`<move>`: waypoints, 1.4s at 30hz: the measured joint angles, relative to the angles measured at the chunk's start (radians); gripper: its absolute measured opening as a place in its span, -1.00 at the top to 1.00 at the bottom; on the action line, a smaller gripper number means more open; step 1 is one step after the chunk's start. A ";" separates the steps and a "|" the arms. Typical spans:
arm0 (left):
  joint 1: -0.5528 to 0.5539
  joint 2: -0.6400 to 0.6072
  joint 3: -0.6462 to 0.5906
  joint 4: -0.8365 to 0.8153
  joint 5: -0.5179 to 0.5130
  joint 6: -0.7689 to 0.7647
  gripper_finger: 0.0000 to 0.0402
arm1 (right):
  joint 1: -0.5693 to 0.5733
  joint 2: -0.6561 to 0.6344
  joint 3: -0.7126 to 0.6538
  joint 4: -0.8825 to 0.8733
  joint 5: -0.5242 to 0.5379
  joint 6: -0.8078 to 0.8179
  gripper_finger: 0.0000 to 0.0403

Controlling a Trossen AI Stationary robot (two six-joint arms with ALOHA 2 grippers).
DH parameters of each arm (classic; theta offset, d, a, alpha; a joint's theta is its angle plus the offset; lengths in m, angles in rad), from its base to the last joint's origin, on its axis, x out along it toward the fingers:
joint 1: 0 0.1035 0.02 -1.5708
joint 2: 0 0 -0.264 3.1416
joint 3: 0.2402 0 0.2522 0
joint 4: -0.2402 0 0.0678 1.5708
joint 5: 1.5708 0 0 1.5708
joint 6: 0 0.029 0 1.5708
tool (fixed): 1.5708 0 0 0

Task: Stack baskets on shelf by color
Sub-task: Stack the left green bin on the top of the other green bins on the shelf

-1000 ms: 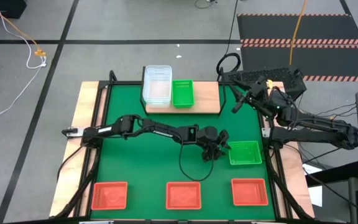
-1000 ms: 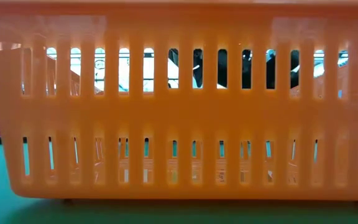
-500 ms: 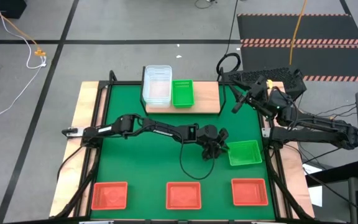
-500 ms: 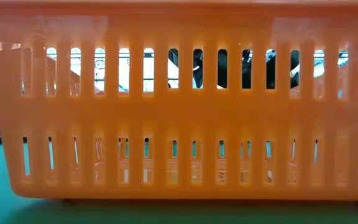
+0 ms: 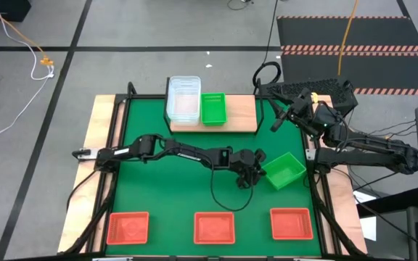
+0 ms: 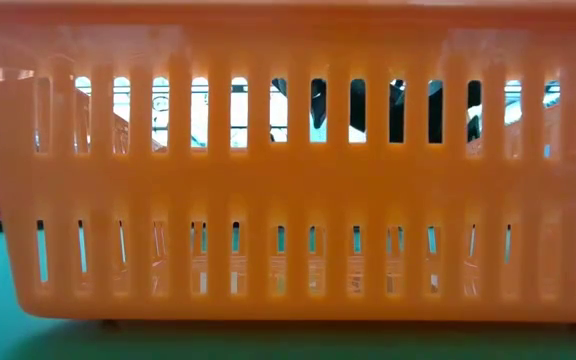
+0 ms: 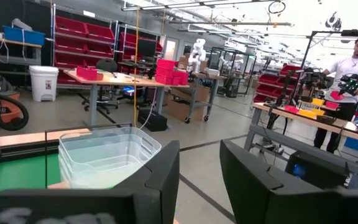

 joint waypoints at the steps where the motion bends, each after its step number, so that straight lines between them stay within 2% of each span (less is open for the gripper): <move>1: -0.003 -0.001 0.000 -0.005 -0.001 -0.001 0.87 | 0.000 0.000 0.000 0.000 0.000 -0.005 0.45; 5: -0.024 -0.051 0.000 -0.101 -0.058 -0.026 0.93 | 0.000 0.000 0.000 0.000 0.000 -0.008 0.45; 10: -0.053 -0.187 0.000 -0.362 -0.192 -0.037 0.95 | 0.000 0.000 0.000 0.002 0.000 -0.020 0.45; 18: -0.088 -0.413 0.000 -0.769 -0.203 -0.183 0.97 | 0.000 -0.002 0.000 0.010 0.000 -0.019 0.45; 23: -0.100 -0.560 0.000 -0.905 -0.250 -0.308 0.98 | 0.004 -0.002 0.000 0.012 0.001 -0.018 0.45; 28: -0.091 -0.681 0.000 -0.956 -0.475 -0.442 0.98 | 0.008 -0.003 0.000 0.016 0.000 -0.021 0.45; 32: -0.063 -0.715 -0.002 -1.000 -0.643 -0.502 0.98 | 0.009 -0.004 0.000 0.019 0.001 -0.034 0.45; 37: 0.035 -0.711 -0.098 -0.973 -0.731 -0.539 0.99 | 0.008 -0.004 0.000 0.024 0.002 -0.037 0.45; 42: 0.153 -0.702 -0.296 -0.755 -0.782 -0.509 0.98 | 0.008 -0.004 0.000 0.031 0.002 -0.038 0.45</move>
